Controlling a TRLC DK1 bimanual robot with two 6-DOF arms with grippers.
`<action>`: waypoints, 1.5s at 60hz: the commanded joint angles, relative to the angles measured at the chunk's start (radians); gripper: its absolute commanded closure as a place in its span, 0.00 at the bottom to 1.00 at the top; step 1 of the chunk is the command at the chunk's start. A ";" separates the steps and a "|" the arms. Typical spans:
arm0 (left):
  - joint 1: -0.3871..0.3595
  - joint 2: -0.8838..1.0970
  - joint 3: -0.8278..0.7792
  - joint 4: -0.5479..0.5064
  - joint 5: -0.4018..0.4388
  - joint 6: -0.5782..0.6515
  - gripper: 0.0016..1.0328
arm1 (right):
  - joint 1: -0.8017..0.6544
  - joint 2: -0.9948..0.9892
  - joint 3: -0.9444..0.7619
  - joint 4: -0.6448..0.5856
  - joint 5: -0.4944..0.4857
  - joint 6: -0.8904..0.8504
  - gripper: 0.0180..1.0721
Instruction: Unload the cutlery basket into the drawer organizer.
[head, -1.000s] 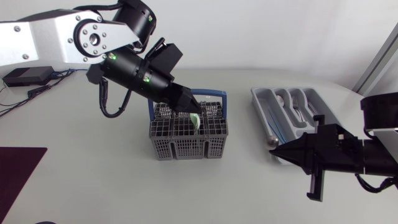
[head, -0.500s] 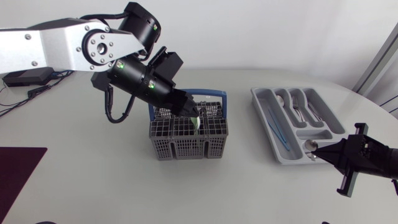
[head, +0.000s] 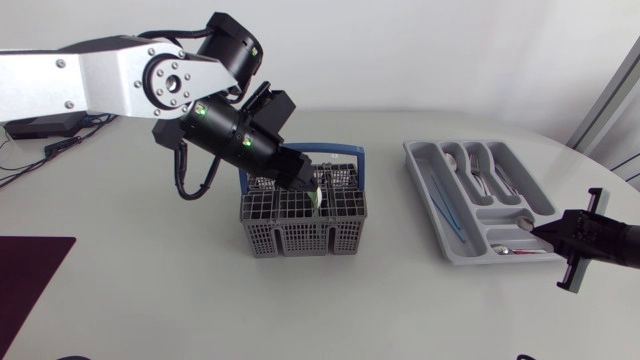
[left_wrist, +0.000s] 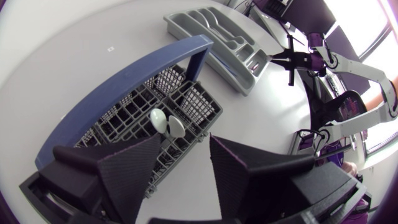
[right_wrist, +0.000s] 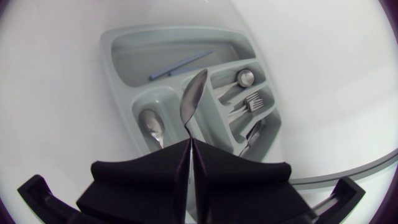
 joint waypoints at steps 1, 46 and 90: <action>0.001 0.022 -0.010 0.009 -0.006 -0.030 0.29 | 0.016 0.043 -0.013 0.069 0.039 -0.044 0.94; -0.033 0.036 0.023 -0.011 -0.038 -0.067 0.29 | 0.126 0.084 -0.166 0.390 0.206 -0.069 0.32; -0.140 0.041 0.069 0.026 -0.300 -0.176 0.29 | 0.255 -0.332 -0.065 -0.141 0.053 0.525 0.16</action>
